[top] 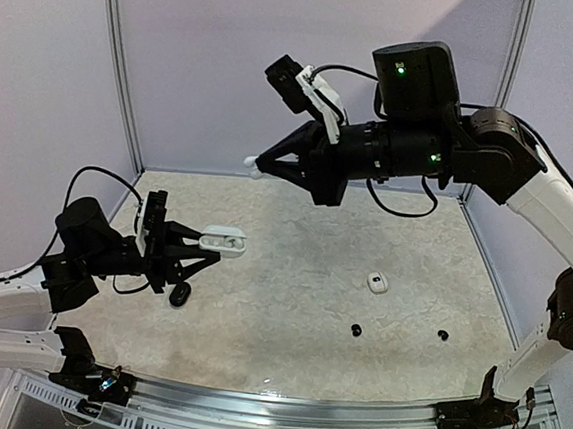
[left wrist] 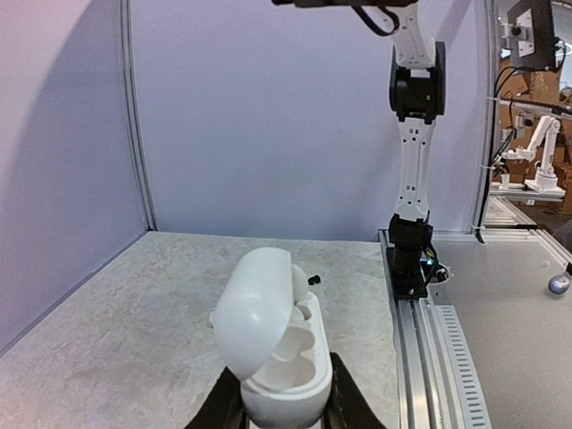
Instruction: Insert the wireless bluetooth earbuds into the charging case
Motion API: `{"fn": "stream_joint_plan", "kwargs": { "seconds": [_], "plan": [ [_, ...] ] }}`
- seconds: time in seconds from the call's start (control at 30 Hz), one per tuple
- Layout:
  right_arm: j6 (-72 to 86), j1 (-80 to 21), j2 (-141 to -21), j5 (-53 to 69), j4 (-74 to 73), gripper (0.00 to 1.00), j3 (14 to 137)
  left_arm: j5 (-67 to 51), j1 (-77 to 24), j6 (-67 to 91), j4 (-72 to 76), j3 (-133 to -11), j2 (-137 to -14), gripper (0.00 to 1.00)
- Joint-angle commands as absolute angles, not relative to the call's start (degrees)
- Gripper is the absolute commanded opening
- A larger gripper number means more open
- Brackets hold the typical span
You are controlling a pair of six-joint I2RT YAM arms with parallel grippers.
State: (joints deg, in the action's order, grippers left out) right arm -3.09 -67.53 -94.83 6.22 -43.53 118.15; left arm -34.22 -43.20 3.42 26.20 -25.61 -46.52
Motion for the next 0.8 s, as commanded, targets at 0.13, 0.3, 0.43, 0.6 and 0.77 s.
{"fn": "stream_joint_plan", "kwargs": {
  "seconds": [0.13, 0.3, 0.43, 0.6, 0.77],
  "plan": [
    [-18.2, -74.4, -106.9, 6.4, -53.9, 0.00, 131.2, -35.9, -42.5, 5.1, 25.3, -28.5, -47.7, 0.00],
    [-20.6, -76.0, -109.6, 6.4, -56.0, 0.00, 132.4, -35.9, -42.5, 5.1, 23.9, -28.9, -47.3, 0.00],
    [-21.2, -76.2, -109.9, 5.6, -56.2, 0.00, 132.5, -36.1, -42.5, 4.9, 23.3, -28.8, -47.0, 0.00],
    [-23.2, -76.4, -111.6, 1.1, -58.2, 0.00, 133.5, -35.8, -42.5, 3.2, 21.7, -29.4, -47.2, 0.00],
    [-26.3, -76.3, -113.3, -1.9, -59.9, 0.00, 135.2, -37.3, -42.5, 2.7, 21.4, -29.5, -47.2, 0.00]
  ]
}}
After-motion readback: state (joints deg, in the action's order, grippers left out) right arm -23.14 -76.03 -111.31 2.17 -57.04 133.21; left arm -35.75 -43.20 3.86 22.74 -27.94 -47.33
